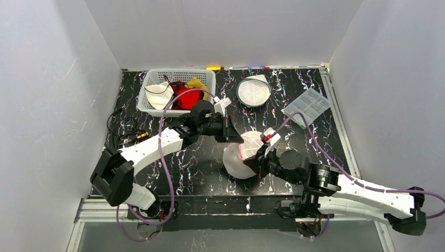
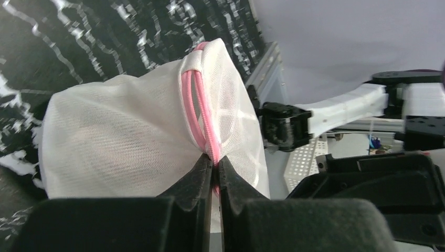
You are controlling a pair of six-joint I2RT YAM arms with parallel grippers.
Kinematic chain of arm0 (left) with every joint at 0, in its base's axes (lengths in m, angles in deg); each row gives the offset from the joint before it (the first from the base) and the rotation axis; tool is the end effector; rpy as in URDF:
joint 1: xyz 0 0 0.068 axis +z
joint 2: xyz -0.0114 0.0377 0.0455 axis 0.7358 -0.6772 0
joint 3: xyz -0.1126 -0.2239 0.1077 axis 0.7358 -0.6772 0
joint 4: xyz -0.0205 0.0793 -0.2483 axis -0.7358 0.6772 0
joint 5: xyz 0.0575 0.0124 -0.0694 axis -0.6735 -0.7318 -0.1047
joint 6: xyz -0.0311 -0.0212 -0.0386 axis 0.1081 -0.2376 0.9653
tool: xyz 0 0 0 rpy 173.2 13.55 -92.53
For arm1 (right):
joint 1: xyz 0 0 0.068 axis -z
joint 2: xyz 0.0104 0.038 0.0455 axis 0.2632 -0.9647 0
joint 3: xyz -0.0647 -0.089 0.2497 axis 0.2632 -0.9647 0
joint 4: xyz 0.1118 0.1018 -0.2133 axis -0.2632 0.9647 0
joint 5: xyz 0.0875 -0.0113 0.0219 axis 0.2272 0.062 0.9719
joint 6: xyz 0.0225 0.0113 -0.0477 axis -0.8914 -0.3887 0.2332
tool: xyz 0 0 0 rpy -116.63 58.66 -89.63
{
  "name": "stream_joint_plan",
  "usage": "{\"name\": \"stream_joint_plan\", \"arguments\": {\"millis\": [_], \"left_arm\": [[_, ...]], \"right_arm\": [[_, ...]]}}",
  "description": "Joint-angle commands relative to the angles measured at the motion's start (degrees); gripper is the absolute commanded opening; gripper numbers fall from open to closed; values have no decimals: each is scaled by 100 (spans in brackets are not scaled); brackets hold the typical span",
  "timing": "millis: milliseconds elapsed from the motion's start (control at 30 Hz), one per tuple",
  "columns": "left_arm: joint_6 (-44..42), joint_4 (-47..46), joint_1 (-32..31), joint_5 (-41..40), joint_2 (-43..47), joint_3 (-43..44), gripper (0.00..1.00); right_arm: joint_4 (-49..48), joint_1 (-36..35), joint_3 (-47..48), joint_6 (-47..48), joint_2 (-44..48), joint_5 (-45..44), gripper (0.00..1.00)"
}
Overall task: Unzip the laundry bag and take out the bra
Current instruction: Unzip the laundry bag at the center of the board.
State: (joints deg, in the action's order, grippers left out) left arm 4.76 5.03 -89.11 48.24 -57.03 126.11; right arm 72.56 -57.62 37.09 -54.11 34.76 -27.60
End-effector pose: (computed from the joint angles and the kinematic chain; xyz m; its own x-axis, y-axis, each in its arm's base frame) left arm 0.2286 -0.2308 0.2919 -0.8478 -0.0253 -0.5297 0.4895 0.3467 -0.8001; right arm 0.0573 0.1455 0.3045 -0.3892 0.0182 -0.9210 -0.7087 0.6327 0.3120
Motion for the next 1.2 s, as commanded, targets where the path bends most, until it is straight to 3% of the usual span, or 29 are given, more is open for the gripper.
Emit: {"name": "stream_joint_plan", "arguments": {"millis": [0,133,300,367,433,567,767,967,1167], "left_arm": [[-153,43,31,-8,-110,-405,7],[-87,203,34,-478,116,-714,21],[177,722,44,-982,640,-934,71],[353,1114,45,-1197,901,-957,83],[571,1627,43,-1461,1183,-962,87],[1177,2354,28,-1860,1830,-1184,89],[2569,1776,-288,-1965,2460,-1675,84],[2785,1544,-571,-2118,1934,-1282,74],[2818,1234,-684,-2056,1361,-1083,57]], "right_arm": [[-798,-24,-355,-308,-203,-19,1],[-970,-24,-594,-531,-347,-98,1],[-1127,-23,-721,-691,-413,-99,1],[-1142,-24,-708,-712,-451,-96,1],[-1149,-18,-688,-732,-496,-103,1],[-1224,-32,-659,-739,-609,-56,1],[-1419,-32,-632,-648,-826,4,1],[-1592,-37,-615,-620,-983,149,1],[-1552,-49,-644,-620,-914,181,1]]}}
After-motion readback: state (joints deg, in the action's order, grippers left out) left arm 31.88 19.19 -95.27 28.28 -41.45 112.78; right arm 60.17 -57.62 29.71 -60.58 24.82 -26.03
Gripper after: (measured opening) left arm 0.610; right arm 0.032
